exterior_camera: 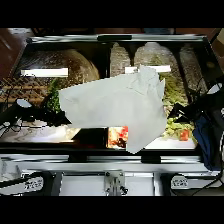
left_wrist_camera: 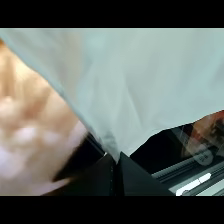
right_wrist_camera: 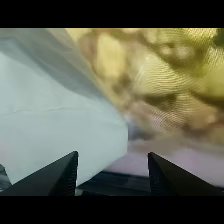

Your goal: Fold the shirts.

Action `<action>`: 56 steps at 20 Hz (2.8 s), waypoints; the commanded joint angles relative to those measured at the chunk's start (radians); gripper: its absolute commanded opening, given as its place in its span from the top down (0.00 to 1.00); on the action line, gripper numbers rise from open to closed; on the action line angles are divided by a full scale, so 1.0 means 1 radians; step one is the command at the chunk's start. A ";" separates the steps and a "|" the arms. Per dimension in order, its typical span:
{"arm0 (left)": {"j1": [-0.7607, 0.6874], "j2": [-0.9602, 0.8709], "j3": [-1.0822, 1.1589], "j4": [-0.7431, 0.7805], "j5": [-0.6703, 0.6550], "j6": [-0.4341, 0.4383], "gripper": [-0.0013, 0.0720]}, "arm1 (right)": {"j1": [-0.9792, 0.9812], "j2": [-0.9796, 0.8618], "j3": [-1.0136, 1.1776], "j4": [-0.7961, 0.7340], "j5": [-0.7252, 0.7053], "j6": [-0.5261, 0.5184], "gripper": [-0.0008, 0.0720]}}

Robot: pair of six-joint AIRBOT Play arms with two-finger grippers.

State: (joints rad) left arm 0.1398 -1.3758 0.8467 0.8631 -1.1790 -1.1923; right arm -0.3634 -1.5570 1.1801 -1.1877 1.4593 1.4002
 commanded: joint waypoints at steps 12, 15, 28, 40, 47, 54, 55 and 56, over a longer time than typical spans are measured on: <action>0.003 0.039 0.002 -0.001 -0.011 0.002 0.94 | 0.040 -0.069 -0.083 0.049 -0.167 -0.099 0.48; 0.005 0.039 0.007 0.000 -0.013 0.002 0.95 | 0.093 -0.066 -0.079 0.028 -0.156 -0.114 0.92; 0.005 0.496 1.097 0.002 0.117 -0.036 0.95 | 0.116 0.648 0.769 0.101 -0.475 -0.266 0.92; 0.005 0.702 1.075 0.375 -0.151 -0.253 0.95 | 0.115 0.856 0.783 -0.223 -0.176 -0.141 0.92; 0.005 0.503 0.654 0.394 -0.163 -0.169 0.95 | 0.116 0.426 0.695 -0.051 0.224 -0.097 0.92; 0.005 -0.005 0.597 0.389 0.069 -0.155 0.95 | 0.264 -0.064 0.593 -0.036 -0.240 -0.030 0.92; 0.005 -0.072 0.609 0.376 0.112 -0.154 0.95 | 0.285 -0.127 0.593 -0.037 -0.326 0.000 0.92; 0.005 -0.138 0.624 0.360 0.157 -0.154 0.95 | 0.301 -0.182 0.593 -0.033 -0.409 0.023 0.92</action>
State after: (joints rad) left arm 0.1444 -1.3296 1.4567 1.2541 -1.1561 -1.3506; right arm -0.1204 -1.5661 1.7832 -1.2297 1.2896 1.3594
